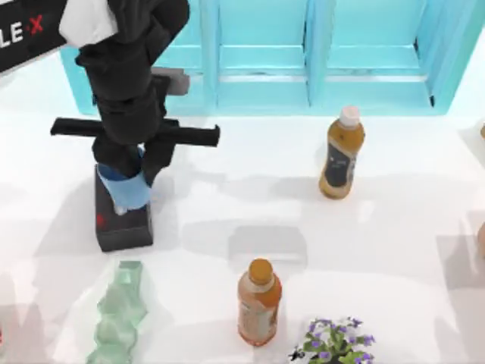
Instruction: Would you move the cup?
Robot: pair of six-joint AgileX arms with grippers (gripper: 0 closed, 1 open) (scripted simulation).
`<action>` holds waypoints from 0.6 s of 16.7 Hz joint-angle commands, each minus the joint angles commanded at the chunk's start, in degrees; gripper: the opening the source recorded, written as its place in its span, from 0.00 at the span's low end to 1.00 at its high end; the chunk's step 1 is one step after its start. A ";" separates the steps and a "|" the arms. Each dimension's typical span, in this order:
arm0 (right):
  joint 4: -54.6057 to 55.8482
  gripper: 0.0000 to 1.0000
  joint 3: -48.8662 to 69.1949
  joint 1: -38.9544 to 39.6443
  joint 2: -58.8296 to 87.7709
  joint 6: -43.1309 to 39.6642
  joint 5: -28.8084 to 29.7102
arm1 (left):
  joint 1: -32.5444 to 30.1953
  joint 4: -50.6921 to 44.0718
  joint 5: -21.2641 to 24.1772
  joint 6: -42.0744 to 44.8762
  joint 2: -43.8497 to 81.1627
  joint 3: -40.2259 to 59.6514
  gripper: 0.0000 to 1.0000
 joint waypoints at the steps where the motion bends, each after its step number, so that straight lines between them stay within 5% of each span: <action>1: 0.00 1.00 0.00 0.00 0.00 0.00 0.00 | 3.18 -0.23 -0.26 2.86 -1.93 -1.95 0.00; 6: 0.00 1.00 0.00 0.00 0.00 0.00 0.00 | 18.50 3.42 -1.94 13.21 -6.24 -11.12 0.00; 10: 0.00 1.00 0.00 0.00 0.00 0.00 0.00 | 22.97 6.27 -2.49 15.71 -7.09 -13.05 0.00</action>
